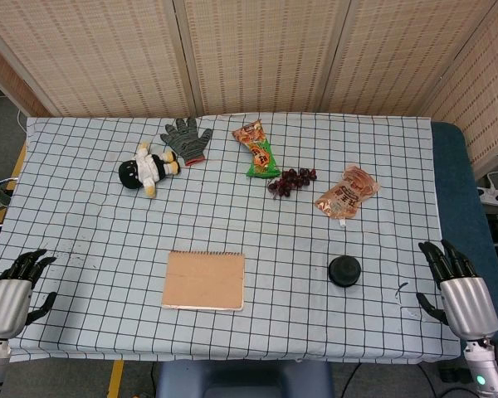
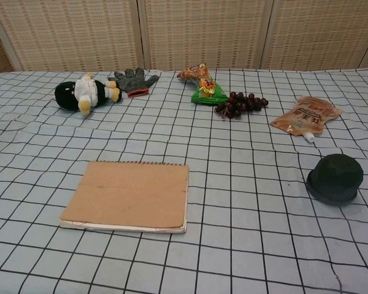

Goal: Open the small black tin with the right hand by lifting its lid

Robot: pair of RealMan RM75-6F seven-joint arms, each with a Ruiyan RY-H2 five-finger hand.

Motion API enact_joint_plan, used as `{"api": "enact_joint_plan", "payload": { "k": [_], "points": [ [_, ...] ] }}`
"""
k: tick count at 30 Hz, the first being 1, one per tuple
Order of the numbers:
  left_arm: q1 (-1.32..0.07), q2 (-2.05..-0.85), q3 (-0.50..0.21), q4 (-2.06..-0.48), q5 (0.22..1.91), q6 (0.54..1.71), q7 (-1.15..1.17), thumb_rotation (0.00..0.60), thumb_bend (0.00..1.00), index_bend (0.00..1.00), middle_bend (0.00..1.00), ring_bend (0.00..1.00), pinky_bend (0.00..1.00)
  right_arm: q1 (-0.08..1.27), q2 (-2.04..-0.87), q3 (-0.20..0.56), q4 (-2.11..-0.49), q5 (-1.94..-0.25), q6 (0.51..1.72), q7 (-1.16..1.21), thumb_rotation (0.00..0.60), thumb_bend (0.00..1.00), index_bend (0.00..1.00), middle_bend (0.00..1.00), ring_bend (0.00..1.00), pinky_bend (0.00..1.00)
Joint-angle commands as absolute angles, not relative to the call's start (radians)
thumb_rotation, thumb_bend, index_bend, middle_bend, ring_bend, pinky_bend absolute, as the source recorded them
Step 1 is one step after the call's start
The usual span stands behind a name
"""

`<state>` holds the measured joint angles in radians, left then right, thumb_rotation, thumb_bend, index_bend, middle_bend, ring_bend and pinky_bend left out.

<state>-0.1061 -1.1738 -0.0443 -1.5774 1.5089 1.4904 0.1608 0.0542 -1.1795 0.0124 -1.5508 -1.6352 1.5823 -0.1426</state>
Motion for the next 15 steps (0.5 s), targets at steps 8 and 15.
{"api": "enact_joint_plan", "payload": {
  "k": [8,15],
  "points": [
    [-0.112,-1.182,-0.044,-1.563,1.521,1.492,0.154,0.600,0.34,0.22,0.14,0.13,0.41,0.067,-1.205,0.018,-1.537,-1.592,1.519,-0.181,0.600,0.14,0.00,0.09,0.00,0.17],
    [-0.118,-1.179,-0.049,-1.555,1.515,1.485,0.122,0.600,0.34,0.22,0.14,0.13,0.41,0.125,-1.202,-0.024,-1.515,-1.588,1.358,-0.108,0.600,0.14,0.00,0.09,0.00,0.17]
  ]
}}
